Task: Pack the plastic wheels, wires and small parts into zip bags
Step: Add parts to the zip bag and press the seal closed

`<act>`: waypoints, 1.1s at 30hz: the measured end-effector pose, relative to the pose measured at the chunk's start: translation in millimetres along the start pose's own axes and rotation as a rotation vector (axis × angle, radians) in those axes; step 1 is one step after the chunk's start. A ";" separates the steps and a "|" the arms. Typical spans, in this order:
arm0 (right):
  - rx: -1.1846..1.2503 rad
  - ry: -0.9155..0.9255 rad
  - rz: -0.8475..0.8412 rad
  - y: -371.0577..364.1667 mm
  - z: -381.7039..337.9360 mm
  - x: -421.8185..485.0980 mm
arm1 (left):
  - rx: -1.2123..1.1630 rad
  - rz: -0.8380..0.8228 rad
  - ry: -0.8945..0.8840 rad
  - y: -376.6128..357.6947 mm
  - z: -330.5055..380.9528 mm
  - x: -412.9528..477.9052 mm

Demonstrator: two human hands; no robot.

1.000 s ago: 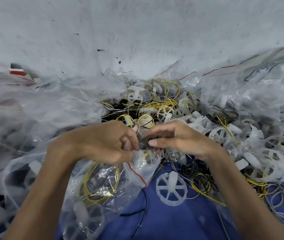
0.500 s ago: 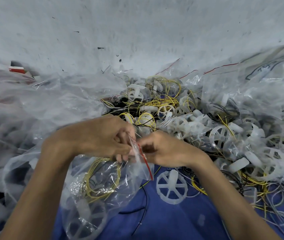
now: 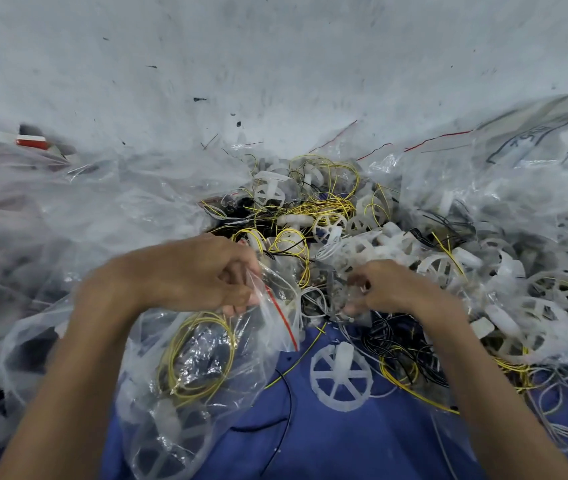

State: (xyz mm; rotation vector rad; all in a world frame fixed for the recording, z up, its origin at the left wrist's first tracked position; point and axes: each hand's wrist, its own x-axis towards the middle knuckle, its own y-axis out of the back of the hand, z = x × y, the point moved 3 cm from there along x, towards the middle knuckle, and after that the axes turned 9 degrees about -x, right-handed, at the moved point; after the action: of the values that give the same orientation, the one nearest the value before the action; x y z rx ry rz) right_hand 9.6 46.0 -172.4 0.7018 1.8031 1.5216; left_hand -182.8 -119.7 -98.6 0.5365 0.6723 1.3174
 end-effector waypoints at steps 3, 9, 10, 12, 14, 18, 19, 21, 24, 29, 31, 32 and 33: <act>-0.128 -0.002 -0.026 -12.2 -7.4 8.2 | 0.042 -0.015 0.011 -4.3 0.2 3.1; -0.151 0.131 -0.050 -11.6 -12.0 5.3 | 0.098 -0.068 0.007 -13.9 4.4 6.8; -0.123 0.159 -0.035 -7.8 -13.1 3.3 | 0.086 -0.078 0.008 -15.2 5.5 6.8; -0.044 0.207 0.020 4.4 -13.8 -2.1 | 0.045 -0.065 -0.012 -16.8 9.6 7.4; 0.072 0.250 0.109 22.0 -13.9 -11.4 | 0.047 0.014 -0.068 -17.1 15.8 10.2; 0.300 0.405 0.363 54.4 -23.5 -32.6 | 0.113 0.436 -0.177 -16.1 30.8 20.0; 0.370 0.440 0.396 58.9 -27.8 -37.0 | 0.079 0.524 -0.160 -17.1 33.7 21.8; 0.527 0.501 0.399 62.4 -37.4 -42.4 | 0.017 0.569 -0.101 -21.7 35.5 25.4; 0.631 0.570 0.392 59.5 -48.4 -41.5 | -0.065 0.485 -0.085 -27.6 34.0 27.2; 0.847 0.521 0.285 47.4 -52.0 -30.7 | -0.202 0.480 -0.071 -23.0 27.2 29.4; 0.785 0.467 0.263 45.7 -50.3 -29.4 | -0.211 0.509 -0.091 -21.9 26.4 30.5; 0.768 0.416 0.248 44.9 -48.0 -28.0 | -0.212 0.525 -0.097 -21.4 26.3 31.3; 0.772 0.354 0.227 43.6 -44.6 -25.4 | -0.227 0.536 -0.103 -21.1 26.1 32.0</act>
State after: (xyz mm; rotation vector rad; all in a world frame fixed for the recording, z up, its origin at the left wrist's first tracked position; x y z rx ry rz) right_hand -9.6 6.5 -121.3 1.0672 2.7019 1.0927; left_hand -146.0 -91.6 -99.6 0.6174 0.2915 1.8267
